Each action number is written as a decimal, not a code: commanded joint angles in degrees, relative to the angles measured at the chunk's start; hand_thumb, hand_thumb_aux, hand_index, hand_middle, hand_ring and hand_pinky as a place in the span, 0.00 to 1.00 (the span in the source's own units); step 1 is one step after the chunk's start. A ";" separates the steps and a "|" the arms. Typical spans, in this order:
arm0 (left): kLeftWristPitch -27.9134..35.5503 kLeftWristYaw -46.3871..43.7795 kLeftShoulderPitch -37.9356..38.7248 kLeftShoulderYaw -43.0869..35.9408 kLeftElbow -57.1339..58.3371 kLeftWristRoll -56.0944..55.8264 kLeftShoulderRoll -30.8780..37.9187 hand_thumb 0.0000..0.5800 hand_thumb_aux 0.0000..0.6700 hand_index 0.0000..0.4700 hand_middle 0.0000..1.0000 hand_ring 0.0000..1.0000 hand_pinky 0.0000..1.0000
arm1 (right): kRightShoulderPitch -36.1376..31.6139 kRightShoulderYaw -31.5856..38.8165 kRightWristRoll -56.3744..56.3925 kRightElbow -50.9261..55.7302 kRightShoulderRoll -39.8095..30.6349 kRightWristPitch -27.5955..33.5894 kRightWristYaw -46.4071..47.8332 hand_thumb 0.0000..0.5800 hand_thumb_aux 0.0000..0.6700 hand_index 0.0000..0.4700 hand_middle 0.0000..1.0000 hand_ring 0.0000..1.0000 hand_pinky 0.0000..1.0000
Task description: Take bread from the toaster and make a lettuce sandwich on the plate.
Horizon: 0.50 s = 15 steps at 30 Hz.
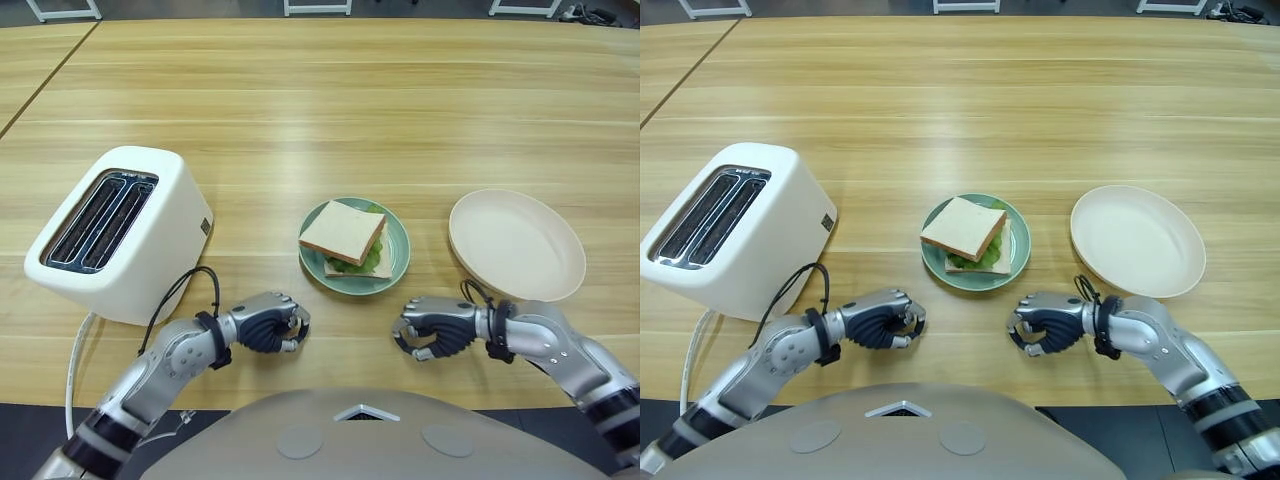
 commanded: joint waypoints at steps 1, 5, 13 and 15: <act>3.04 2.70 -6.21 -2.35 8.79 6.61 -3.28 1.00 1.00 1.00 1.00 1.00 1.00 | -5.90 3.42 -13.00 8.84 5.33 4.08 -7.70 1.00 1.00 1.00 1.00 1.00 1.00; 3.92 7.04 -14.00 -3.24 15.84 10.28 -6.85 1.00 1.00 1.00 1.00 1.00 1.00 | -13.65 5.74 -17.10 15.81 9.52 5.20 -13.20 1.00 1.00 1.00 1.00 1.00 1.00; 2.19 17.39 -27.32 -4.00 30.59 13.01 -11.54 1.00 1.00 1.00 1.00 1.00 1.00 | -28.16 7.89 -17.10 31.70 16.41 4.50 -21.71 1.00 1.00 1.00 1.00 1.00 1.00; 1.60 18.75 -27.03 -3.70 29.72 12.82 -11.18 1.00 1.00 1.00 1.00 1.00 1.00 | -28.18 7.34 -15.50 31.61 16.18 2.79 -23.24 0.92 0.72 0.72 0.77 0.77 0.77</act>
